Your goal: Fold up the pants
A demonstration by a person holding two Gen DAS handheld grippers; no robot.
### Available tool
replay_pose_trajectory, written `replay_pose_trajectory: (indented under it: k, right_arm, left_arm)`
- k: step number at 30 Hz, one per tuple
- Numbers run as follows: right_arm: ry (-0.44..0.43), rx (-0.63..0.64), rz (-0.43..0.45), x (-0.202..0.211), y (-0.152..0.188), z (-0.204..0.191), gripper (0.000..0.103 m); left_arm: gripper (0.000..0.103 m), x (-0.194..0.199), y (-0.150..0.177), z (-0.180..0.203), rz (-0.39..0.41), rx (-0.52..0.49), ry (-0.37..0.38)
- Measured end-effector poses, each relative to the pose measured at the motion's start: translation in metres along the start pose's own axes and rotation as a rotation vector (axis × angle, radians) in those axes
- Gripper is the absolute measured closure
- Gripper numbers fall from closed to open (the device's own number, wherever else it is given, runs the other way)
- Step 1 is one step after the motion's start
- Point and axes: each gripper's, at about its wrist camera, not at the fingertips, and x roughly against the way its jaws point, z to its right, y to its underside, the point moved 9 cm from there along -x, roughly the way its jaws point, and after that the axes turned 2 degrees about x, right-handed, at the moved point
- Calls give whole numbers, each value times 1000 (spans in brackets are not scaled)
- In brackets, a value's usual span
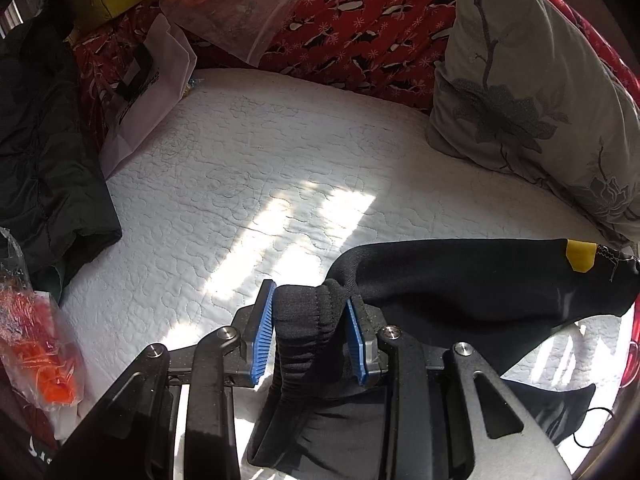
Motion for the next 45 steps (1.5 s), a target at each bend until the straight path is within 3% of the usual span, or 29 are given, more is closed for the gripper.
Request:
replay_pose_trajectory:
  k: [9,16,20,24,27,29,34,36,38,45]
  right_arm:
    - [-19,35,56,44,56,-24,99]
    - [-60,-14,65,76,129,-20,100]
    - [-59,-83,40,86,182,-2,101]
    - [-33,-176,-20,80,234,26,101]
    - [-39,-243,-47,76,255,34,99]
    - [-63,-294,-61,70,260,30,96]
    - [-214,-470,-101,41,255,2,90]
    - [-237,-556,-120,25,252,-8,69]
    - [-266,-616,-116,13,247,-16,63]
    - [-183,-609,-109,-13,229,-37,58]
  left_arm:
    - [73,30,28,-13,109,-19,-6]
    - [73,52,82,-19,186,-46,23]
    - [73,41,128,-28,147,-48,37]
    - [73,8,170,-43,40,-26,30]
    - [73,-8,186,-50,-25,9,49]
    - [73,-6,187,-49,-37,36,79]
    - [73,1,182,-44,-42,56,111]
    - [73,-1,181,-42,-61,70,129]
    - [73,-4,180,-40,-71,85,142]
    - [73,-13,177,-40,-104,159,188]
